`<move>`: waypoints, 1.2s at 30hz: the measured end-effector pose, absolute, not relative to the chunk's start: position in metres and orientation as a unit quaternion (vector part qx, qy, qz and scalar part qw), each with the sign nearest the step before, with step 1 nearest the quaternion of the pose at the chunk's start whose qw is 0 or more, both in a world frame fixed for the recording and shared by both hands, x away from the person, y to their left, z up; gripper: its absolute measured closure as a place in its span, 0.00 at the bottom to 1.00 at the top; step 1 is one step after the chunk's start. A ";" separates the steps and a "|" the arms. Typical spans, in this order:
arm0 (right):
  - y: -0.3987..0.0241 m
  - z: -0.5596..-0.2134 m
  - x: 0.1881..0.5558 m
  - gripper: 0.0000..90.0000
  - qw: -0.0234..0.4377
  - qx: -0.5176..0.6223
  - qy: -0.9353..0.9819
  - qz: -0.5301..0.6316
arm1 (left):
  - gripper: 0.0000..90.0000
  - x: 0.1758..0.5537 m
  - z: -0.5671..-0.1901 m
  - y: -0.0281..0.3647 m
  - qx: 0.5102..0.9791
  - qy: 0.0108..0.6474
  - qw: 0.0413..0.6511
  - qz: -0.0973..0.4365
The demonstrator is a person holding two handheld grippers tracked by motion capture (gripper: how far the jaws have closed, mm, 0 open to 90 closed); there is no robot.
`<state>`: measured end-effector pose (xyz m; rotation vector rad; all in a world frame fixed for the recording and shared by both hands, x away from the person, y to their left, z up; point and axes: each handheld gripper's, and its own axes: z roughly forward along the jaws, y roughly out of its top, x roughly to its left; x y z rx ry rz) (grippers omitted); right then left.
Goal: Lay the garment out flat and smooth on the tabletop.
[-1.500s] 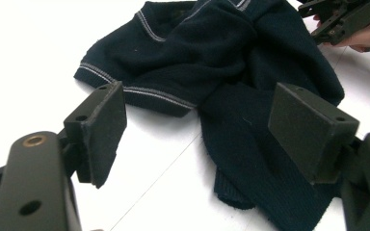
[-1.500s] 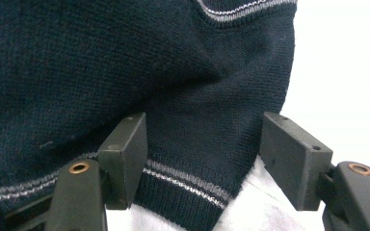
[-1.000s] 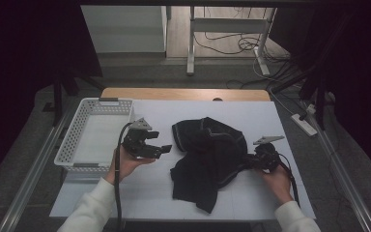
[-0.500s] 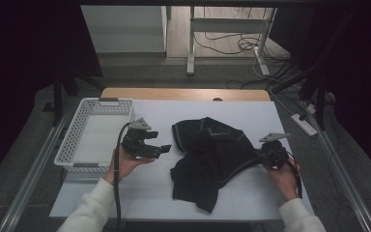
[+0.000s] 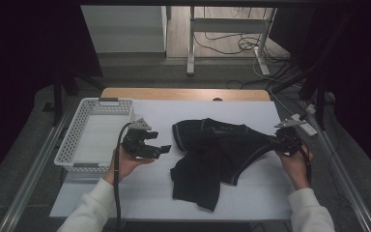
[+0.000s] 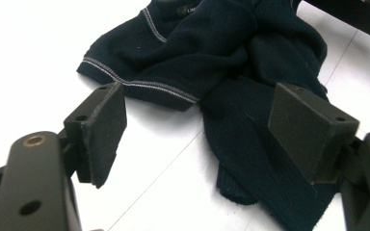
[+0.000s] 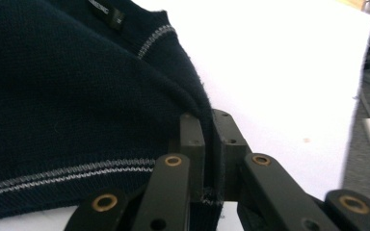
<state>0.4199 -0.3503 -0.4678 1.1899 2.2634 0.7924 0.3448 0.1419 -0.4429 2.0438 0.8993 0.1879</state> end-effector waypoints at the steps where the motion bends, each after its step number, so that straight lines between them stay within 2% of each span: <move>1: -0.352 -0.466 0.422 0.94 0.234 0.429 0.826 0.282 | 0.24 0.345 -0.443 0.142 0.821 0.361 0.435 0.076; 6: -0.360 -0.462 0.432 0.94 0.242 0.439 0.815 0.290 | 0.24 0.344 -0.443 0.143 0.821 0.362 0.435 0.077; 10: -0.357 -0.471 0.436 0.92 0.227 0.440 0.817 0.297 | 0.24 0.344 -0.443 0.144 0.821 0.363 0.434 0.078; 12: -0.354 -0.472 0.436 0.84 0.231 0.441 0.814 0.300 | 0.24 0.344 -0.442 0.143 0.821 0.362 0.434 0.078; 13: -0.353 -0.470 0.435 0.71 0.235 0.444 0.808 0.308 | 0.24 0.343 -0.442 0.143 0.821 0.362 0.434 0.079; 14: -0.353 -0.469 0.434 0.65 0.237 0.445 0.803 0.318 | 0.24 0.343 -0.442 0.143 0.821 0.362 0.434 0.079; 19: -0.346 -0.456 0.419 0.52 0.229 0.441 0.784 0.373 | 0.24 0.343 -0.441 0.144 0.820 0.362 0.436 0.079; 26: -0.328 -0.450 0.396 0.45 0.203 0.405 0.798 0.397 | 0.24 0.343 -0.441 0.143 0.820 0.360 0.439 0.076; 36: -0.308 -0.464 0.352 0.39 0.172 0.363 0.821 0.406 | 0.24 0.344 -0.443 0.135 0.827 0.350 0.435 0.072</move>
